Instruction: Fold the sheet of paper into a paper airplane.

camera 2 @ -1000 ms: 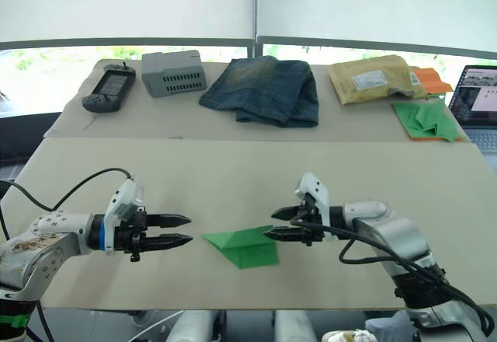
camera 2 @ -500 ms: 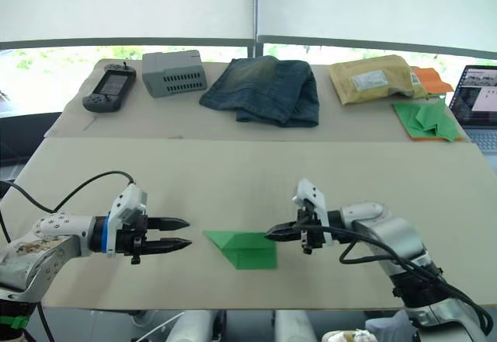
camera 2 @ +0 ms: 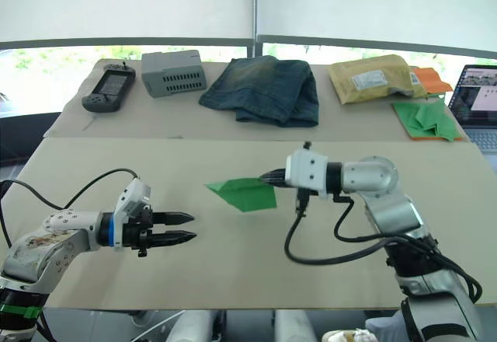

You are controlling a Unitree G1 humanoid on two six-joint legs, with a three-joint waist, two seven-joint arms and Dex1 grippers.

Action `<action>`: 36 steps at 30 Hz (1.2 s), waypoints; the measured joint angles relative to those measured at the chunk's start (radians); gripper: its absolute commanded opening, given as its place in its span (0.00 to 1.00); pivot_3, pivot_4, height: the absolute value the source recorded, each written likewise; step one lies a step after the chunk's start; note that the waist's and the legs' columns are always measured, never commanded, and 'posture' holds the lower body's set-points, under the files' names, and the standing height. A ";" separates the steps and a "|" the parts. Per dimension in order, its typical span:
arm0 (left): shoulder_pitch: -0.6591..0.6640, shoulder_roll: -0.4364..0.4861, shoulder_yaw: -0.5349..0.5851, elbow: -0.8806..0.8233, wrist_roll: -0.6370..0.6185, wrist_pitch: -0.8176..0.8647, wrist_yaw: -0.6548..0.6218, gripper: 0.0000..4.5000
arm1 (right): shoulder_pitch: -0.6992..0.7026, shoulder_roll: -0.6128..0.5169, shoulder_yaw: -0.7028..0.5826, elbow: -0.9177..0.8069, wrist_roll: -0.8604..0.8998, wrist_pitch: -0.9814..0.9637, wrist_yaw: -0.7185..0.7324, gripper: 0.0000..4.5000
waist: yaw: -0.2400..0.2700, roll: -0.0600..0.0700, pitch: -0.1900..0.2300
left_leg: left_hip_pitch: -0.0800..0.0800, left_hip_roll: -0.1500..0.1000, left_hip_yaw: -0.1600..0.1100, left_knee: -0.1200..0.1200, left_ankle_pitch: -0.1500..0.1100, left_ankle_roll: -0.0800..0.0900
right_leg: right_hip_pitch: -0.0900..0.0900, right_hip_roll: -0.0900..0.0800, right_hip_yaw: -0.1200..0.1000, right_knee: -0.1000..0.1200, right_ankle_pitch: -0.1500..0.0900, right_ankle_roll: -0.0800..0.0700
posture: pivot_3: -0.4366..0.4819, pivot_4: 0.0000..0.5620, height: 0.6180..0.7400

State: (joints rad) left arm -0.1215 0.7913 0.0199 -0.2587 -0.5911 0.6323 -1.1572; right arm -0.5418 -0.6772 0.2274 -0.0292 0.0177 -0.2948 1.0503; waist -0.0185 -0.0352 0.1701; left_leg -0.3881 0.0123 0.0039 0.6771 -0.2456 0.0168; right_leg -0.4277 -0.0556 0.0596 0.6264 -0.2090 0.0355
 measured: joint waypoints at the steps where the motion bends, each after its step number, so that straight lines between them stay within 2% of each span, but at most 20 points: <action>1: -0.004 -0.001 0.000 0.000 -0.004 0.004 -0.001 0.55 | -0.002 -0.001 0.006 0.055 -0.086 -0.144 -0.051 0.01 | 0.001 0.000 0.000 | 0.000 0.000 0.000 0.000 0.000 0.000 | 0.000 0.000 0.000 0.000 0.000 0.000 | 0.48 0.27 0.91; 5: -0.004 -0.001 0.000 0.000 -0.027 0.027 -0.002 0.55 | 0.015 -0.004 0.005 0.183 -0.312 -0.474 -0.251 0.01 | 0.001 0.000 0.000 | -0.001 0.000 0.000 -0.001 0.000 0.000 | -0.001 0.000 0.001 0.000 0.001 -0.004 | 0.48 0.27 0.91; 9: -0.003 0.000 0.000 -0.001 -0.038 0.029 -0.002 0.55 | 0.114 -0.005 -0.003 0.218 -0.442 -0.629 -0.405 0.01 | 0.001 0.000 0.000 | -0.001 -0.001 0.000 -0.001 0.000 0.000 | -0.001 0.000 0.001 0.001 0.003 -0.008 | 0.48 0.27 0.91; 14: -0.003 0.001 0.000 0.000 -0.039 0.029 -0.002 0.55 | 0.209 -0.011 0.026 0.237 -0.519 -0.706 -0.478 0.01 | -0.005 0.000 0.000 | 0.002 0.000 0.001 0.000 0.000 0.000 | 0.001 0.000 0.004 0.002 0.000 -0.003 | 0.48 0.27 0.91; 25: -0.040 0.001 -0.008 0.012 -0.038 0.029 -0.009 0.55 | 0.212 -0.056 0.044 0.313 -0.615 -0.783 -0.597 0.01 | -0.024 0.000 0.000 | 0.003 0.000 0.000 0.000 0.000 0.000 | 0.002 0.001 0.004 0.003 0.000 -0.003 | 0.48 0.27 0.91; 28: -0.043 0.001 -0.013 0.012 -0.038 0.030 -0.012 0.55 | 0.209 -0.074 0.057 0.326 -0.608 -0.785 -0.601 0.20 | -0.024 0.000 0.000 | 0.004 0.000 0.000 0.000 0.000 0.000 | 0.003 0.001 0.004 0.003 0.000 -0.003 | 0.48 0.27 0.91; 31: -0.046 0.001 -0.020 0.015 -0.038 0.033 -0.014 0.55 | 0.209 -0.104 0.071 0.333 -0.579 -0.787 -0.596 0.44 | -0.023 0.000 0.000 | 0.003 -0.001 0.000 0.000 0.000 0.000 | 0.003 0.000 0.004 0.003 0.000 -0.003 | 0.48 0.27 0.91; 36: -0.064 0.002 -0.027 0.033 -0.038 0.046 -0.034 0.55 | 0.212 -0.216 0.073 0.283 -0.445 -0.786 -0.545 0.82 | -0.023 0.000 0.000 | 0.004 -0.001 0.000 0.000 0.000 0.000 | 0.003 0.000 0.004 0.002 0.000 -0.002 | 0.48 0.27 0.91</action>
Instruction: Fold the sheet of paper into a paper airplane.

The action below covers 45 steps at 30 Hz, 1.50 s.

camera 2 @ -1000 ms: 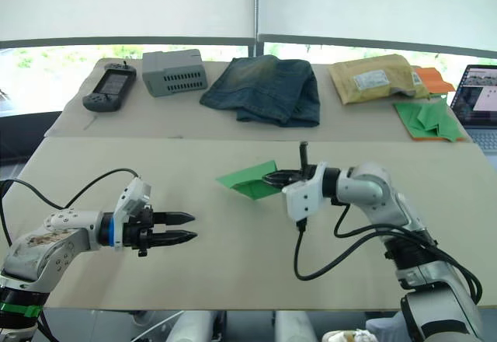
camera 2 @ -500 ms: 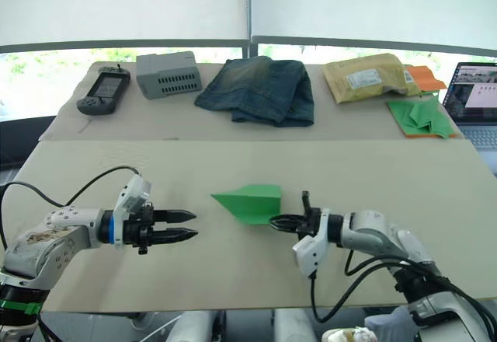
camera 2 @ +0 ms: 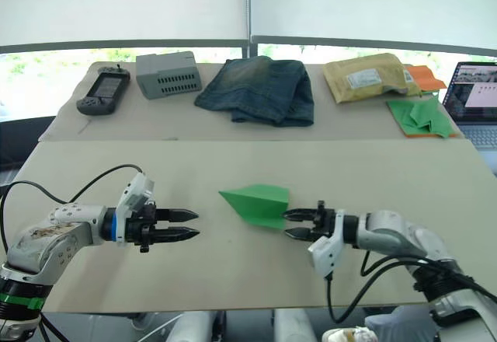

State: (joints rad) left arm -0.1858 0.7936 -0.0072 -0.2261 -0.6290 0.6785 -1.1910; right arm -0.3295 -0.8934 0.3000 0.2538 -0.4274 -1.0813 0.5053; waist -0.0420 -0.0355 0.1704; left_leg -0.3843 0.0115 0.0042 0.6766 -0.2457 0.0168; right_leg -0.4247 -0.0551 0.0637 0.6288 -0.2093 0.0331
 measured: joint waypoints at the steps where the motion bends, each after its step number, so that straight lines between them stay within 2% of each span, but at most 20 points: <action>1: -0.006 0.000 -0.004 0.006 0.001 0.000 -0.004 0.55 | 0.010 -0.023 0.001 -0.030 0.063 0.031 0.033 0.82 | 0.000 0.000 0.000 | 0.000 0.000 0.000 0.000 0.000 0.000 | 0.000 0.000 0.000 0.000 0.000 0.000 | 0.48 0.27 0.91; 3: -0.018 0.000 -0.008 0.018 0.001 0.000 -0.011 0.55 | 0.024 -0.054 0.000 -0.085 0.200 0.144 0.108 0.82 | -0.001 0.000 0.000 | 0.000 0.001 -0.001 0.000 0.000 0.000 | 0.001 0.001 0.000 0.000 0.000 0.000 | 0.48 0.27 0.91; 6: -0.039 -0.004 -0.011 0.034 0.004 -0.002 -0.011 0.55 | 0.021 -0.039 -0.006 -0.167 0.415 0.392 0.210 0.82 | -0.003 0.000 0.000 | 0.001 0.002 -0.002 0.000 0.000 0.000 | 0.001 0.001 0.001 0.000 0.000 0.000 | 0.48 0.27 0.91; 10: -0.055 -0.027 -0.021 0.063 0.055 -0.040 0.023 0.55 | -0.062 0.068 -0.041 -0.208 0.672 0.792 0.274 0.56 | -0.001 0.000 0.000 | 0.000 0.001 -0.003 0.000 0.000 0.000 | 0.000 0.001 0.001 0.001 0.002 -0.003 | 0.48 0.27 0.91; 13: -0.053 -0.031 -0.023 0.070 0.076 -0.050 0.028 0.55 | -0.142 0.104 -0.069 -0.218 0.725 0.987 0.293 0.33 | 0.003 0.000 0.000 | -0.001 0.001 -0.003 0.000 0.000 0.000 | -0.001 0.001 0.000 0.000 0.003 -0.003 | 0.48 0.27 0.91; 17: -0.047 -0.034 -0.015 0.063 0.077 -0.050 0.034 0.55 | -0.283 0.207 -0.065 -0.215 0.775 1.288 0.321 0.02 | 0.002 0.000 0.000 | -0.002 0.001 -0.003 0.000 0.000 0.001 | -0.002 0.001 0.000 0.000 0.004 -0.006 | 0.48 0.27 0.91; 22: -0.028 -0.034 0.002 0.061 0.077 -0.064 0.054 0.55 | -0.345 0.234 0.016 -0.166 0.768 1.532 0.423 0.01 | 0.008 0.000 0.000 | -0.004 0.001 -0.002 0.000 0.000 0.001 | -0.003 0.000 -0.002 -0.001 0.005 -0.006 | 0.48 0.27 0.91; 28: -0.014 -0.042 0.018 0.056 0.077 -0.069 0.075 0.55 | -0.346 0.328 0.067 -0.120 0.731 1.615 0.476 0.01 | 0.004 0.000 0.000 | -0.005 0.001 -0.001 0.001 0.000 0.001 | -0.004 0.001 -0.001 -0.001 0.005 -0.006 | 0.48 0.27 0.91; 32: -0.012 -0.043 0.018 0.049 0.077 -0.071 0.079 0.55 | -0.345 0.335 0.079 -0.099 0.704 1.618 0.509 0.01 | 0.003 0.000 0.000 | -0.005 0.001 -0.001 0.001 0.000 0.001 | -0.004 0.000 -0.001 -0.001 0.005 -0.006 | 0.48 0.27 0.91; 41: -0.016 -0.043 0.020 0.050 0.076 -0.076 0.075 0.55 | -0.272 0.319 0.068 -0.248 0.742 1.758 0.574 0.01 | 0.003 0.000 0.000 | -0.005 0.001 -0.002 0.001 0.000 0.001 | -0.004 0.001 -0.002 -0.001 0.005 -0.006 | 0.48 0.27 0.91; 45: -0.039 -0.043 0.019 0.052 0.075 -0.069 0.060 0.55 | -0.197 0.294 0.063 -0.352 0.756 1.778 0.573 0.01 | 0.005 0.000 0.000 | -0.005 0.001 -0.002 0.001 0.000 0.001 | -0.004 0.001 -0.002 -0.001 0.004 -0.004 | 0.48 0.27 0.91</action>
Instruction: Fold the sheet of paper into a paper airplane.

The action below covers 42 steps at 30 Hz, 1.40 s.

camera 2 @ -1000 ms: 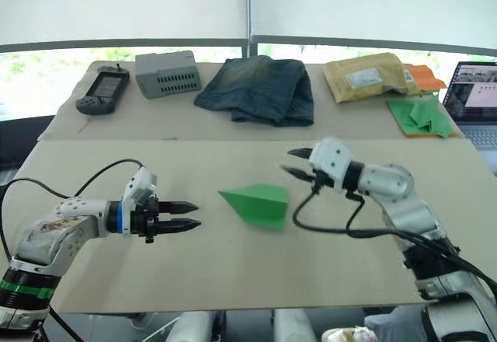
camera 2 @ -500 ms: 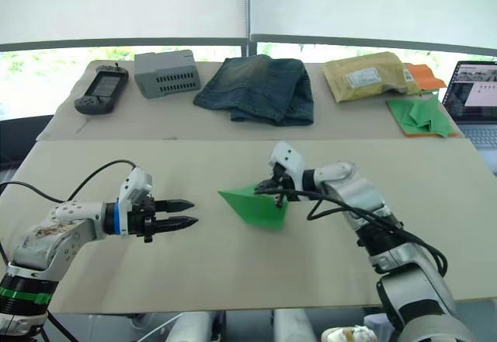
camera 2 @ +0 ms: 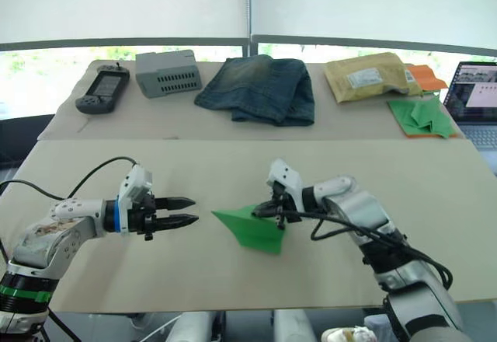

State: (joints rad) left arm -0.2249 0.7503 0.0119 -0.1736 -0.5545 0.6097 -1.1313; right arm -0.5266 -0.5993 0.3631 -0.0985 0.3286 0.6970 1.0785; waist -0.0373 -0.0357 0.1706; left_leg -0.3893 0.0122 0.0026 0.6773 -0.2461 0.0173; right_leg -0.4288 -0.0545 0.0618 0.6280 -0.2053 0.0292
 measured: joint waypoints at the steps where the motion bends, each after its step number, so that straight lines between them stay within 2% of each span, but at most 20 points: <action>1: -0.001 0.000 -0.001 0.000 -0.001 0.003 -0.005 0.55 | 0.015 0.001 0.000 -0.020 0.003 0.011 -0.005 0.01 | -0.001 0.000 0.000 | 0.000 0.000 0.000 0.000 0.000 0.000 | 0.000 0.000 0.000 0.000 -0.001 0.002 | 0.48 0.27 0.91; 19: -0.047 -0.004 -0.029 0.033 -0.002 0.010 -0.061 0.55 | 0.049 -0.018 -0.055 -0.208 0.092 0.141 -0.042 0.01 | -0.002 0.000 0.000 | 0.000 0.000 0.000 0.000 0.000 0.000 | 0.000 0.000 0.000 0.000 -0.003 0.004 | 0.48 0.27 0.91; 23: -0.059 -0.008 -0.030 0.033 -0.007 0.011 -0.067 0.55 | 0.056 -0.081 -0.114 -0.295 0.167 0.199 -0.029 0.01 | 0.000 0.000 0.000 | 0.000 0.000 -0.001 0.000 0.000 0.000 | 0.000 0.000 0.000 0.000 -0.003 0.005 | 0.48 0.27 0.91; 26: -0.078 -0.015 -0.035 0.035 -0.012 0.012 -0.074 0.55 | 0.122 -0.132 -0.115 -0.385 0.195 0.228 -0.028 0.01 | 0.006 0.000 0.000 | -0.001 0.000 -0.001 0.000 0.000 0.000 | 0.000 0.000 -0.001 -0.001 -0.003 0.006 | 0.48 0.27 0.91; 34: -0.125 -0.026 -0.062 0.074 -0.008 0.011 -0.104 0.55 | 0.234 -0.125 -0.016 -0.446 0.110 0.220 -0.166 0.01 | 0.005 0.000 0.000 | 0.000 0.000 0.000 0.001 0.000 0.000 | 0.000 0.001 0.000 0.000 -0.004 0.006 | 0.48 0.27 0.91; 42: -0.130 -0.025 -0.072 0.088 0.003 0.010 -0.116 0.55 | 0.233 -0.101 0.038 -0.453 -0.023 0.176 -0.298 0.01 | 0.007 0.000 0.000 | -0.001 0.000 0.000 0.001 0.000 0.000 | 0.000 0.000 0.000 0.000 -0.004 0.006 | 0.48 0.27 0.91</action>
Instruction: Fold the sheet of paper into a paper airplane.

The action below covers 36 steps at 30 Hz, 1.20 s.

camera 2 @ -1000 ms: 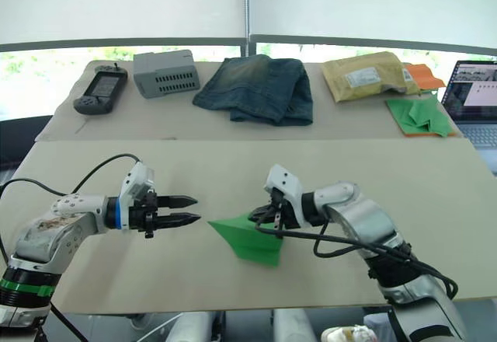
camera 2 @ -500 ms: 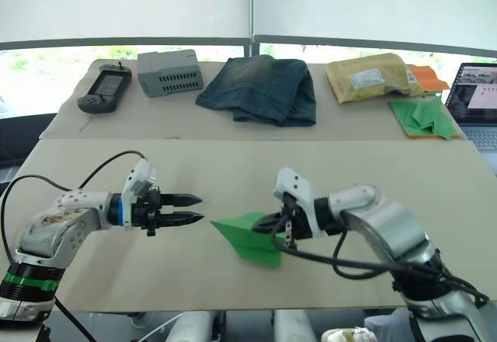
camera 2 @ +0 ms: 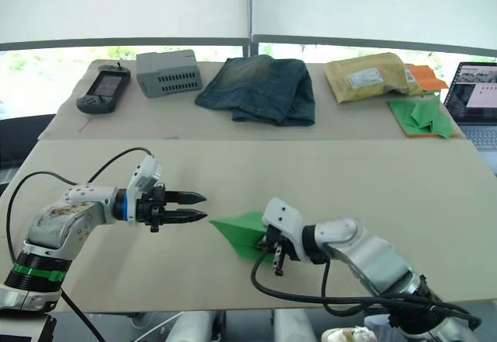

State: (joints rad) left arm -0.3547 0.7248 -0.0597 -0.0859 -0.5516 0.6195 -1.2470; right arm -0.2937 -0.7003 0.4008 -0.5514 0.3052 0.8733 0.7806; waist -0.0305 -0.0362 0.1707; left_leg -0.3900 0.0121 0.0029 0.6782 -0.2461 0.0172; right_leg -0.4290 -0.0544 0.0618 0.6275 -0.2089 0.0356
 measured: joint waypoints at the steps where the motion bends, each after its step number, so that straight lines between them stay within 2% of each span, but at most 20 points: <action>1: 0.000 0.000 -0.002 -0.001 0.000 0.000 0.000 0.55 | -0.008 0.000 0.001 0.004 -0.013 -0.004 -0.002 0.01 | 0.000 0.000 0.000 | 0.000 0.000 0.000 0.000 0.000 0.000 | 0.000 0.000 0.000 0.000 0.000 0.000 | 0.48 0.27 0.91; 12: 0.016 0.001 -0.001 -0.019 0.000 0.002 0.010 0.55 | -0.119 0.071 0.041 0.169 -0.127 -0.151 0.003 0.01 | -0.002 0.000 0.000 | 0.000 0.000 0.000 0.000 0.000 0.000 | 0.000 0.000 0.000 0.000 0.000 0.000 | 0.48 0.27 0.91; 19: 0.025 0.003 0.001 -0.035 -0.002 0.016 0.015 0.55 | -0.132 0.139 0.036 0.221 -0.159 -0.161 -0.040 0.01 | -0.002 0.000 0.000 | 0.000 0.000 0.000 0.000 0.000 0.000 | 0.000 0.000 0.000 0.000 0.000 0.000 | 0.48 0.27 0.91; 25: 0.032 0.002 0.001 -0.046 -0.006 0.021 0.015 0.55 | -0.136 0.146 0.009 0.215 -0.180 -0.162 -0.064 0.01 | -0.002 0.000 0.000 | 0.000 0.000 0.000 0.000 0.000 0.000 | 0.000 0.000 0.000 0.000 0.000 0.000 | 0.48 0.27 0.91; 31: 0.030 -0.035 -0.009 -0.057 -0.010 0.037 0.032 0.55 | -0.135 0.132 -0.091 0.076 -0.076 -0.023 -0.032 0.01 | 0.000 0.000 0.000 | 0.000 0.000 -0.001 0.000 0.000 0.000 | 0.000 0.000 0.000 0.000 0.000 0.000 | 0.48 0.27 0.91; 36: 0.030 -0.103 -0.033 -0.092 -0.018 0.076 0.094 0.22 | -0.137 0.079 -0.159 0.039 -0.024 0.036 -0.019 0.00 | 0.005 0.000 0.000 | 0.000 0.000 -0.001 0.000 0.000 0.000 | 0.000 0.000 0.000 0.000 0.000 0.000 | 0.48 0.27 0.91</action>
State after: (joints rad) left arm -0.3247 0.6216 -0.0922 -0.1778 -0.5699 0.6960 -1.1531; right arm -0.4303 -0.6217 0.2422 -0.5121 0.2808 0.9097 0.7617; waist -0.0258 -0.0362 0.1707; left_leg -0.3902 0.0119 0.0023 0.6783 -0.2461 0.0173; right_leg -0.4288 -0.0546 0.0618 0.6276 -0.2086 0.0354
